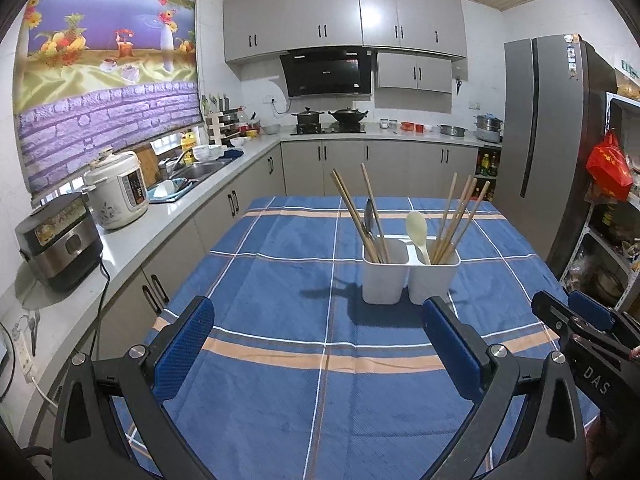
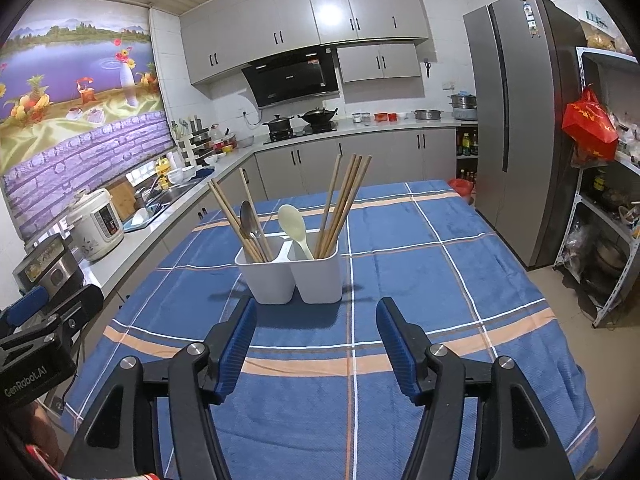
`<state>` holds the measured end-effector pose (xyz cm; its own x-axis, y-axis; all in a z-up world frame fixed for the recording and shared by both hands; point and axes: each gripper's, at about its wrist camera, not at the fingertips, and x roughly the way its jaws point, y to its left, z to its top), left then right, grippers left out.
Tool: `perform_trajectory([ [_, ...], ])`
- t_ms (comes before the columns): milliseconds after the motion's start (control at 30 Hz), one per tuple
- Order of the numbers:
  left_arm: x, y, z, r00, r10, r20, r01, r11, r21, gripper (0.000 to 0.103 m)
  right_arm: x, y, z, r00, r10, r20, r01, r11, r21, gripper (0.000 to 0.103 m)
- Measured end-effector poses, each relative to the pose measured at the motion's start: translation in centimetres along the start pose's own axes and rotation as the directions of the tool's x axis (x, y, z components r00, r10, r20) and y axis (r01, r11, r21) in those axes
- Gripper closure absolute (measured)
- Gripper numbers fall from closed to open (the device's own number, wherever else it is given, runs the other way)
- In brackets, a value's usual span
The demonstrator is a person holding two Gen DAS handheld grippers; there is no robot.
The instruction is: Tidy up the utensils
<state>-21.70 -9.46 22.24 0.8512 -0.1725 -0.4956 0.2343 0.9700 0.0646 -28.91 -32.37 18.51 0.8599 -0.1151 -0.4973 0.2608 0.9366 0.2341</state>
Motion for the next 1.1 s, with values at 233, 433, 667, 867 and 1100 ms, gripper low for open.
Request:
perform_trajectory([
  [233, 0.3, 0.0, -0.2, 1.000, -0.011, -0.012, 0.011, 1.000, 0.007, 0.000, -0.2, 0.0, 0.0, 1.000, -0.020, 0.014, 0.020, 1.000, -0.005, 0.035],
  [433, 0.7, 0.0, -0.3, 1.000, -0.016, -0.026, 0.016, 1.000, 0.004, 0.000, -0.4, 0.3, 0.1, 0.998, -0.048, 0.040, 0.049, 0.999, -0.019, 0.034],
  [667, 1.0, 0.1, -0.4, 0.999, -0.020, -0.036, 0.020, 1.000, 0.003, 0.000, -0.4, 0.7, 0.2, 0.997, -0.054, 0.054, 0.056, 0.998, -0.035, 0.033],
  [867, 1.6, -0.1, -0.7, 0.998, -0.034, -0.057, 0.034, 0.999, 0.000, 0.000, -0.6, 0.7, 0.1, 0.995, -0.067, 0.073, 0.070, 0.997, -0.040, 0.032],
  [1100, 1.9, -0.2, -0.9, 0.997, -0.042, -0.069, 0.042, 0.999, 0.000, 0.000, -0.4, 0.7, 0.1, 0.994, -0.075, 0.075, 0.079, 0.996, -0.042, 0.031],
])
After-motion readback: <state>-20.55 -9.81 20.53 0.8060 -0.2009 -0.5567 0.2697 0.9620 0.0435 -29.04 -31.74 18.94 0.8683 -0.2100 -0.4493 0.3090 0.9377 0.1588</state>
